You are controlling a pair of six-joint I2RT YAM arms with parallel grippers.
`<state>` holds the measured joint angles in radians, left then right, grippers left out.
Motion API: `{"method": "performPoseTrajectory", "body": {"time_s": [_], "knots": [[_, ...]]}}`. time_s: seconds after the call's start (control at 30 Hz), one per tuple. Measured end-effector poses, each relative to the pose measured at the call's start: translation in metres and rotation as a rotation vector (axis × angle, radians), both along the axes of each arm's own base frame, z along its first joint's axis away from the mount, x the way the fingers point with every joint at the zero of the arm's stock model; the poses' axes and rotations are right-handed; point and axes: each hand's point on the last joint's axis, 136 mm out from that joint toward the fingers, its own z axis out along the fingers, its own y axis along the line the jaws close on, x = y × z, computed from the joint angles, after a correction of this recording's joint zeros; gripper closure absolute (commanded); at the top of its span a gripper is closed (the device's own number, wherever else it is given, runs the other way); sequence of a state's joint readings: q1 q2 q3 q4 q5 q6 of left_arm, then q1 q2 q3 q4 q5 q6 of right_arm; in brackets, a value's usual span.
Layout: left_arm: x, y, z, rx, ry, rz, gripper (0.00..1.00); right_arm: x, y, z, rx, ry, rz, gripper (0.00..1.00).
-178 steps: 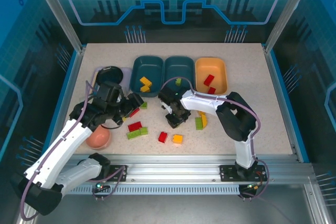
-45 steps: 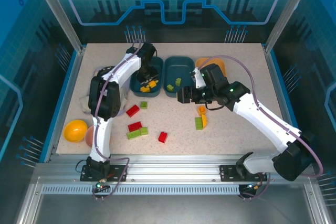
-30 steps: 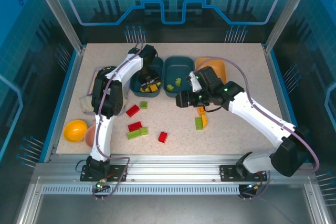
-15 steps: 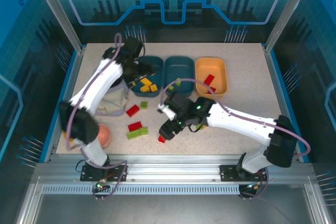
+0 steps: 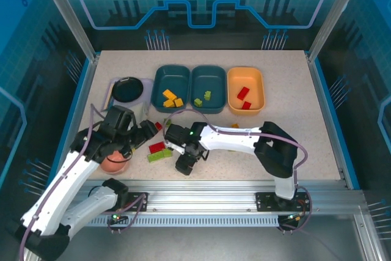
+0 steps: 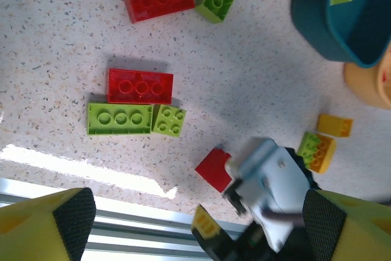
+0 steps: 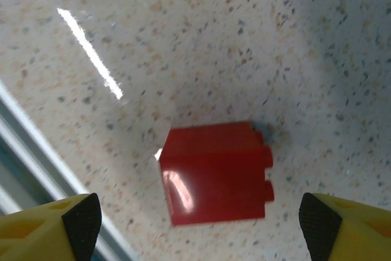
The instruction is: Sort the legos into containers by color
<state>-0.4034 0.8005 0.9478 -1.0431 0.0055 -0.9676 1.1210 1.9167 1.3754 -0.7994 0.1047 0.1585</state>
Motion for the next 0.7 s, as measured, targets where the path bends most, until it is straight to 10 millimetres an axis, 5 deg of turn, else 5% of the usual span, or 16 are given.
{"method": "performPoseTrajectory", "body": {"time_s": [0.5,0.7], "knots": [[-0.009,-0.001,0.002,-0.047,-0.018,0.009,0.09,0.010,0.008,-0.024,-0.060,0.005,0.008,0.68],[-0.001,-0.015,0.001,-0.092,-0.018,-0.020,0.09,0.028,-0.005,-0.003,-0.019,-0.003,-0.095,0.71]]}}
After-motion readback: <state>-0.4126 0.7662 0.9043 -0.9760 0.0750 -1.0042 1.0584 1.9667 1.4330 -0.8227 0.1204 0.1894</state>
